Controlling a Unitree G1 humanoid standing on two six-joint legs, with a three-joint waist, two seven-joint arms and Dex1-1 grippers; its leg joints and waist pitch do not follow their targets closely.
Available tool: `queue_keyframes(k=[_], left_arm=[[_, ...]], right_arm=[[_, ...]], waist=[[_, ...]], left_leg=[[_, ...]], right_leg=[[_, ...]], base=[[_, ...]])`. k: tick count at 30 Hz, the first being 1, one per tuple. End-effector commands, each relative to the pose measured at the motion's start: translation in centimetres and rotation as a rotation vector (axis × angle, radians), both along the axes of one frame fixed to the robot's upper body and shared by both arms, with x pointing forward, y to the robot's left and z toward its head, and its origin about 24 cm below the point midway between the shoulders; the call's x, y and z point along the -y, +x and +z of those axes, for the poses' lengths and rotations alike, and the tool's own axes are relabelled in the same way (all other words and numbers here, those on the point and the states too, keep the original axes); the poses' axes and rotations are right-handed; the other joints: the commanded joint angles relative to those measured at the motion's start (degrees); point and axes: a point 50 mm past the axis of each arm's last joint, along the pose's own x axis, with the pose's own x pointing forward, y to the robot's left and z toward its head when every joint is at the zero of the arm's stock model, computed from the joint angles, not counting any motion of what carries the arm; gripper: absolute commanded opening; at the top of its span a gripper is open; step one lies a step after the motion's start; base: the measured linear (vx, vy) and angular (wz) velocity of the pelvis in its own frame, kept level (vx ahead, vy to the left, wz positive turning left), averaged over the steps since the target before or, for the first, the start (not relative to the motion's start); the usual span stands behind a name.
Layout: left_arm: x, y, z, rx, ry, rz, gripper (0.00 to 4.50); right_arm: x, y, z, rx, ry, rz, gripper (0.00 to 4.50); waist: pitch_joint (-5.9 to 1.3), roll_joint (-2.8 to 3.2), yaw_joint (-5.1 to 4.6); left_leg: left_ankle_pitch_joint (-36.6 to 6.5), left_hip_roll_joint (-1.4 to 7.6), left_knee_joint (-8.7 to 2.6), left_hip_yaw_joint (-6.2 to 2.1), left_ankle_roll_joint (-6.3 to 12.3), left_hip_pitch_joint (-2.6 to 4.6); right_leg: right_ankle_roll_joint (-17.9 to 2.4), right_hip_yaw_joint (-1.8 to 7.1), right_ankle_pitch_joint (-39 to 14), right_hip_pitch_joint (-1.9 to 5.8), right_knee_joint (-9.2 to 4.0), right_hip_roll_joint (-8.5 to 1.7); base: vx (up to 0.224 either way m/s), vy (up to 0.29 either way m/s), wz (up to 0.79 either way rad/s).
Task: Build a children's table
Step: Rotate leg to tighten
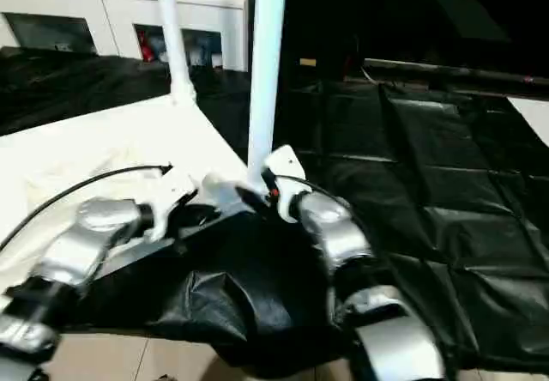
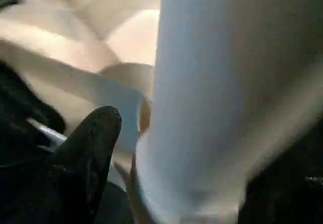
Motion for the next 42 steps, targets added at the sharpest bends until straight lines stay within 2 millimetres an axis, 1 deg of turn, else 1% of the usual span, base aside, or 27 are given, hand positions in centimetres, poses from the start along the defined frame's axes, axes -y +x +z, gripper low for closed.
queue_keyframes(k=[1,2,3,4,5,7,8,9,10,11,12,15,17,20,21,24,25,28,30,31,34,37,38,39,40,41,42], left_arm=[[1.5,-0.5,0.6,0.018,-0.055,-0.105,0.0],[1.0,-1.0,0.6,0.008,-0.053,-0.155,0.0],[0.9,-1.1,0.6,0.007,-0.051,-0.166,0.0],[0.8,-1.1,0.6,0.005,-0.05,-0.176,0.0],[0.5,-1.3,0.6,0.0,-0.046,-0.194,0.0],[0.2,-1.4,0.7,-0.006,-0.043,-0.204,0.0],[0.0,-1.5,0.7,-0.007,-0.041,-0.214,0.0],[0.0,-1.5,0.7,-0.007,-0.041,-0.214,0.0],[-0.4,-1.7,0.8,-0.013,-0.038,-0.224,0.0],[-1.1,-1.9,0.9,-0.022,-0.03,-0.244,0.0],[-1.3,-1.9,1.0,-0.026,-0.027,-0.248,0.0],[-1.4,-2.0,1.0,-0.029,-0.025,-0.253,0.0],[-1.6,-2.0,1.1,-0.034,-0.023,-0.261,0.0],[-1.7,-2.0,1.1,-0.038,-0.019,-0.266,0.0],[-1.7,-2.0,1.1,-0.039,-0.018,-0.267,0.0],[-1.6,-2.0,1.1,-0.041,-0.02,-0.269,0.0],[-1.6,-2.0,1.1,-0.041,-0.02,-0.269,0.0],[-1.6,-2.1,1.0,-0.043,-0.022,-0.268,0.0],[-1.5,-2.2,0.9,-0.045,-0.024,-0.265,0.0],[-1.5,-2.2,0.8,-0.045,-0.026,-0.262,0.0],[-1.3,-2.2,0.6,-0.046,-0.034,-0.251,0.0],[-0.8,-1.1,0.2,-0.015,-0.03,-0.15,0.0],[-0.4,-0.6,0.2,0.004,-0.027,-0.101,0.0],[-0.3,-0.4,0.2,0.012,-0.026,-0.087,0.0],[-0.1,-0.1,0.1,0.024,-0.025,-0.062,0.0],[0.3,0.4,0.1,0.043,-0.024,-0.022,0.0],[0.7,0.9,0.1,0.059,-0.026,0.023,0.0]], right_arm=[[-1.2,-0.9,-0.2,-0.007,-0.003,0.121,3.79],[-0.3,-1.4,-0.1,-0.01,-0.022,0.195,3.79],[-0.1,-1.5,-0.1,-0.012,-0.026,0.212,3.79],[0.1,-1.6,0.0,-0.014,-0.03,0.227,3.79],[0.5,-1.8,0.0,-0.016,-0.043,0.262,3.79],[0.8,-2.1,-0.1,-0.019,-0.055,0.288,3.79],[1.1,-2.2,-0.2,-0.02,-0.069,0.307,3.79],[1.1,-2.2,-0.2,-0.02,-0.069,0.307,3.79],[1.4,-2.5,-0.2,-0.028,-0.085,0.34,3.79],[1.8,-2.9,-0.2,-0.036,-0.102,0.38,3.79],[1.9,-3.0,-0.1,-0.039,-0.103,0.386,3.79],[2.0,-3.0,-0.1,-0.04,-0.1,0.391,3.79],[2.0,-3.2,0.1,-0.044,-0.092,0.407,3.53],[1.8,-3.4,0.1,-0.052,-0.079,0.428,3.34],[1.7,-3.4,0.1,-0.054,-0.078,0.43,3.09],[1.6,-3.5,0.2,-0.055,-0.067,0.433,3.01],[1.6,-3.5,0.2,-0.055,-0.067,0.433,2.82],[1.6,-3.6,0.1,-0.059,-0.062,0.438,2.77],[1.5,-3.6,0.0,-0.066,-0.058,0.439,2.75],[1.4,-3.6,0.0,-0.068,-0.053,0.437,2.75],[1.1,-3.7,-0.1,-0.078,-0.025,0.416,2.74],[0.4,-3.1,-0.7,-0.082,-0.003,0.289,2.73],[0.1,-2.7,-1.1,-0.083,-0.008,0.205,2.73],[-0.1,-2.5,-1.2,-0.081,-0.008,0.174,2.73],[-0.4,-2.2,-1.4,-0.079,-0.007,0.121,2.73],[-0.8,-1.7,-1.6,-0.084,0.0,0.051,2.73],[-1.3,-1.4,-1.8,-0.084,0.013,-0.014,2.73]], waist=[[-3.49,0.59,0.07],[-3.43,0.62,0.04],[-3.53,0.58,0.17],[-3.43,0.58,0.22],[-3.43,0.42,0.19],[-3.34,0.38,0.28],[-3.3,0.41,0.32],[-3.3,0.41,0.32],[-3.24,0.32,0.34],[-3.2,0.4,0.37],[-3.23,0.32,0.43],[-3.31,0.35,0.51],[-3.29,0.36,0.56],[-3.34,0.4,0.72],[-3.39,0.33,0.77],[-3.36,0.25,0.92],[-3.34,0.27,0.96],[-3.37,0.13,1.04],[-3.37,0.35,1.06],[-3.37,0.35,1.06],[-3.46,0.54,1.04],[-3.3,0.35,0.9],[-3.26,0.35,0.82],[-3.09,0.38,0.7],[-2.97,0.41,0.56],[-3.0,0.43,0.44],[-3.09,0.37,0.52]], left_leg=[[-9.9,1.78,-3.82,-0.27,2.1,-0.01],[-10.2,1.74,-3.84,-0.25,2.14,0.02],[-10.5,1.77,-3.78,-0.28,2.31,0.08],[-10.5,1.78,-3.81,-0.23,2.57,0.04],[-10.6,1.76,-3.79,-0.2,2.73,0.03],[-10.7,1.77,-3.8,-0.14,2.79,0.06],[-11.6,1.79,-3.86,-0.21,2.42,0.21],[-11.6,1.79,-3.86,-0.21,2.42,0.21],[-12.0,1.76,-3.88,-0.17,2.33,0.24],[-12.1,1.78,-3.88,-0.2,2.24,0.27],[-11.7,1.84,-3.92,-0.26,2.32,0.06],[-11.2,1.82,-3.88,-0.22,2.25,0.17],[-11.4,1.85,-3.89,-0.25,2.17,0.18],[-11.1,1.86,-3.88,-0.25,2.19,0.17],[-10.8,1.85,-3.83,-0.23,2.21,0.14],[-10.7,1.84,-3.84,-0.21,2.16,0.22],[-10.9,1.83,-3.85,-0.22,2.11,0.17],[-10.7,1.82,-3.83,-0.23,2.05,0.17],[-10.6,1.82,-3.82,-0.22,1.98,0.16],[-10.6,1.82,-3.82,-0.22,1.98,0.16],[-10.4,1.83,-3.79,-0.23,1.84,0.21],[-10.9,1.81,-3.87,-0.22,1.49,0.23],[-11.8,1.68,-3.95,-0.31,0.82,0.31],[-12.5,1.66,-4.04,-0.3,0.56,0.39],[-14.1,1.57,-4.06,-0.41,-0.24,0.57],[-14.8,1.53,-4.05,-0.48,-0.78,0.72],[-14.6,1.57,-4.04,-0.54,-0.97,0.76]], right_leg=[[-11.2,3.63,-9.4,3.14,-3.82,-4.31],[-11.3,3.56,-9.4,3.14,-3.87,-4.23],[-11.1,3.53,-9.4,3.33,-3.83,-4.27],[-11.1,3.53,-9.3,3.28,-3.88,-4.16],[-11.1,3.51,-9.5,3.31,-3.92,-4.1],[-11.1,3.55,-10.3,3.21,-3.94,-4.17],[-10.9,3.52,-12.5,3.12,-4.21,-4.28],[-10.9,3.52,-12.5,3.12,-4.21,-4.28],[-10.3,3.56,-14.0,3.1,-4.42,-4.24],[-10.2,3.55,-14.5,3.03,-4.41,-4.28],[-9.9,3.56,-14.4,3.17,-4.28,-4.25],[-10.5,3.54,-13.1,3.05,-4.19,-4.16],[-10.5,3.52,-13.2,3.08,-4.17,-4.19],[-10.6,3.52,-12.8,3.1,-4.1,-4.23],[-10.8,3.52,-12.1,3.13,-4.02,-4.19],[-10.9,3.51,-12.0,3.08,-4.0,-4.23],[-10.8,3.52,-12.4,3.13,-4.04,-4.27],[-10.5,3.51,-12.8,3.16,-4.03,-4.29],[-10.4,3.52,-12.6,3.12,-4.05,-4.25],[-10.4,3.52,-12.6,3.12,-4.05,-4.25],[-10.7,3.51,-11.4,3.17,-3.91,-4.16],[-10.7,3.55,-12.1,3.06,-4.09,-4.18],[-9.9,3.52,-14.9,3.06,-4.39,-4.32],[-9.5,3.52,-16.7,2.87,-4.68,-4.31],[-8.6,3.45,-20.7,2.7,-4.99,-4.42],[-7.8,3.45,-23.0,2.63,-5.34,-4.56],[-7.6,3.45,-23.2,2.66,-5.34,-4.65]], base=[[0.0,0.0,0.0],[0.0,0.0,0.0],[0.0,0.0,0.0],[0.0,0.0,0.0],[0.0,0.0,0.0],[0.0,0.0,0.0],[0.0,0.0,0.0],[0.0,0.0,0.0],[0.0,0.0,0.0],[0.0,0.0,0.0],[0.0,0.0,0.0],[0.0,0.0,0.0],[0.0,0.0,0.0],[0.0,0.0,0.0],[0.0,0.0,0.0],[0.0,0.0,0.0],[0.0,0.0,0.0],[0.0,0.0,0.0],[0.0,0.0,0.0],[0.0,0.0,0.0],[0.0,0.0,0.0],[0.0,0.0,0.0],[0.0,0.0,0.0],[0.0,0.0,0.0],[0.0,0.0,0.0],[0.0,0.0,0.0],[0.0,0.0,0.0]])
